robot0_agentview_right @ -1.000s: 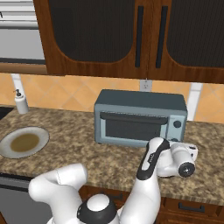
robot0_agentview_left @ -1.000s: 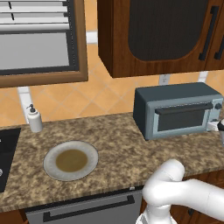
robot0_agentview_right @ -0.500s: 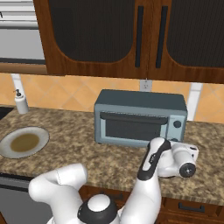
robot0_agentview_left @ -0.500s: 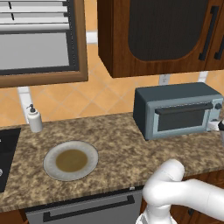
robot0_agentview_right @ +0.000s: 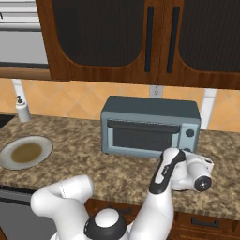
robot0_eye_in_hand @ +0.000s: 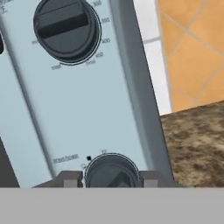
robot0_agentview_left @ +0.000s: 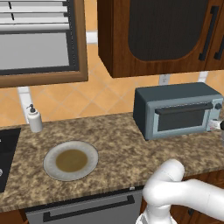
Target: Pick up the kebab skewer and baguette bread, and place them inside the toaster oven. Close the toaster oven door and start by setting the timer.
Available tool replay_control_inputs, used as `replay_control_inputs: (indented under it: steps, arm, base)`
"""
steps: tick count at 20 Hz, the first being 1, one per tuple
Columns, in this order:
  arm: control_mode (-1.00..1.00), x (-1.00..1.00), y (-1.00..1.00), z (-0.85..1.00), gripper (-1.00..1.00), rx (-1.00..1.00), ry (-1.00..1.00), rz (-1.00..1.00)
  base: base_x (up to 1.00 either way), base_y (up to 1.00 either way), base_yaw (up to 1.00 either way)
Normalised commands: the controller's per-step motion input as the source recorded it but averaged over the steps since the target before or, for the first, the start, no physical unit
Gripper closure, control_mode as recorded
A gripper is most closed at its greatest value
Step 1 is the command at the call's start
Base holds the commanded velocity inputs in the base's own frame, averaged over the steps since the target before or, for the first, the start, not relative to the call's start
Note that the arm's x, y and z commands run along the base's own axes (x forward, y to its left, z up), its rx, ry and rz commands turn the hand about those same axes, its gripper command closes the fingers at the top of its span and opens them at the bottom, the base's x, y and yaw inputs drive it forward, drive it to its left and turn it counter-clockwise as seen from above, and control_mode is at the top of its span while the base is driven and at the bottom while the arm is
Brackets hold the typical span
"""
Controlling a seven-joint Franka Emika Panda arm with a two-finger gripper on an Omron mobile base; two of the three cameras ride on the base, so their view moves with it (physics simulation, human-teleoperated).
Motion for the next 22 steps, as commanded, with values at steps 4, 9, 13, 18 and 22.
replay_control_inputs:
  steps: [4,9,13,18,22]
  arm:
    - [-1.0,0.0,-0.03,-0.12,1.0,0.22,-0.01,-0.01]
    - [-1.0,0.0,-0.03,-0.16,1.0,0.23,-0.03,0.0]
    - [-1.0,0.0,-0.05,-0.13,1.0,0.24,-0.04,0.0]
    - [-1.0,0.0,-0.05,-0.11,1.0,0.25,-0.03,0.0]
    - [-1.0,0.0,-0.13,-0.11,1.0,0.26,-0.02,0.0]
  base:
    - [0.0,0.0,0.0]
    - [0.0,0.0,0.0]
    - [0.0,0.0,0.0]
    - [0.0,0.0,0.0]
    - [0.0,0.0,0.0]
